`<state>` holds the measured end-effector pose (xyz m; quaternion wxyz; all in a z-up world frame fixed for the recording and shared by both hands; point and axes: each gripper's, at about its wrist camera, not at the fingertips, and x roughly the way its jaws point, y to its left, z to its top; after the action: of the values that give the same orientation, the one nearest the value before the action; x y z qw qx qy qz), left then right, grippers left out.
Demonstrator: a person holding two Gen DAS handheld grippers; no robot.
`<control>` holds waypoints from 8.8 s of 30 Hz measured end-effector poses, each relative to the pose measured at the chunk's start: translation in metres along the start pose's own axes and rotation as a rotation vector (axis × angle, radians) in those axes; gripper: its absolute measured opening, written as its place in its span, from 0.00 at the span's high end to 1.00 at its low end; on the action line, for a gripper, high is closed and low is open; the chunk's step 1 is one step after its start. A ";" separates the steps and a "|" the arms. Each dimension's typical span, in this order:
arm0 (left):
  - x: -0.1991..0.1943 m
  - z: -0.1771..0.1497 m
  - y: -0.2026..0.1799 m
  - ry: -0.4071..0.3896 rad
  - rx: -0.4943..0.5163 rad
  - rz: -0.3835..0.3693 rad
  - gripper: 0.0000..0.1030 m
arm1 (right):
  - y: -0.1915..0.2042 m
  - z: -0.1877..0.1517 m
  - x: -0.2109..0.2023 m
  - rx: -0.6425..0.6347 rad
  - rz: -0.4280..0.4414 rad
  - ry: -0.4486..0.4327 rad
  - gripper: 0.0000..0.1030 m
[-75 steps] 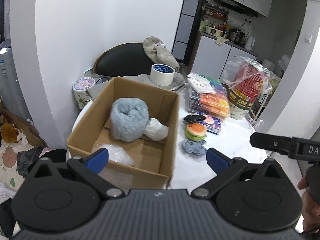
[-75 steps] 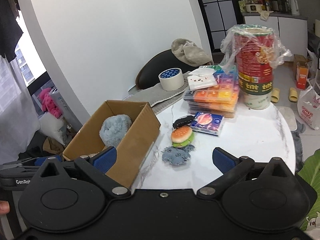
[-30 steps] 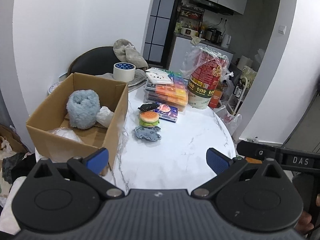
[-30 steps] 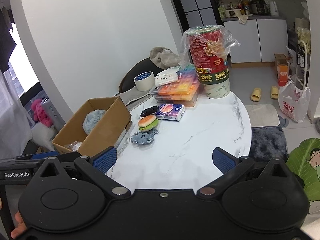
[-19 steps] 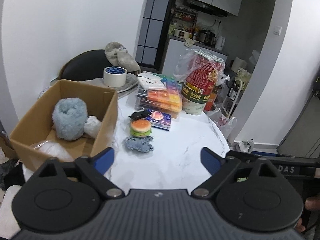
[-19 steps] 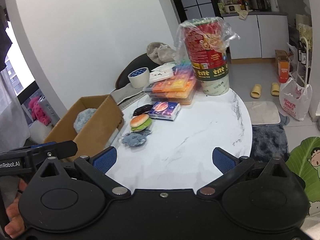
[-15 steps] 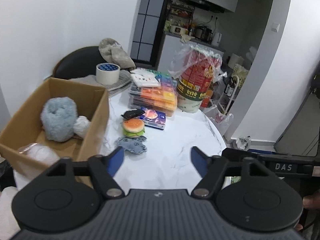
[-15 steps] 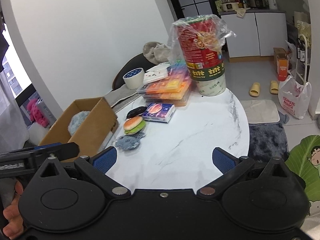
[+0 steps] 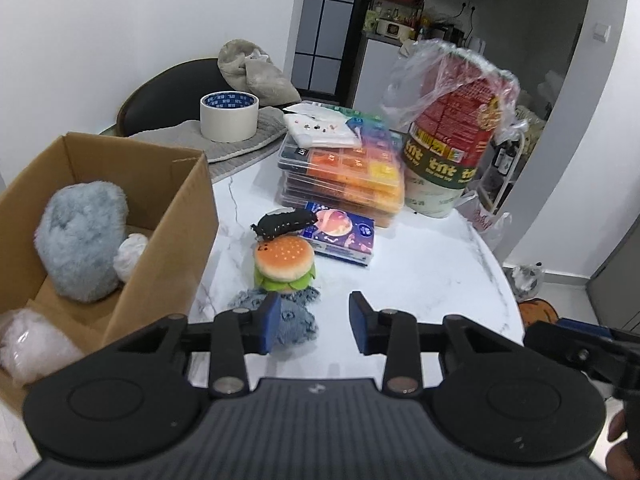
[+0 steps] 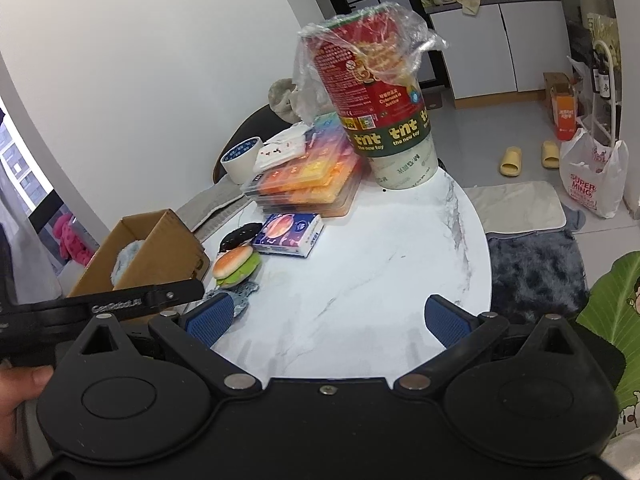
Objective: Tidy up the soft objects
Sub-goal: 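Close the left gripper on the burger plush and lift it, then grasp the Vinda tissue pack with the right gripper while the left gripper holds the burger plush, then carry the burger plush and tissue pack with both grippers over the box, then open both grippers to drop the burger plush and tissue pack into the box, then move the left tool to the blue denim plush and grasp it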
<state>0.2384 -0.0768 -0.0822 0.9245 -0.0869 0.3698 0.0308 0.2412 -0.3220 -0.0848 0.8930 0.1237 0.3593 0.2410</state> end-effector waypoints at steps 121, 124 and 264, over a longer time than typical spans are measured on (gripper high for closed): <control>-0.014 -0.026 0.002 0.059 -0.106 0.016 0.64 | 0.067 0.030 0.134 -0.681 0.061 0.381 0.42; -0.026 -0.031 0.004 0.044 -0.106 0.000 0.64 | 0.070 0.027 0.122 -0.653 0.035 0.364 0.43; -0.140 -0.016 0.089 -0.046 0.019 -0.025 0.21 | 0.169 0.020 -0.002 -0.474 0.102 0.115 0.01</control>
<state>0.1152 0.0087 -0.0096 0.9339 -0.0821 0.3475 0.0176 0.1958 -0.1800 -0.0028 0.8619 -0.0850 0.3363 0.3700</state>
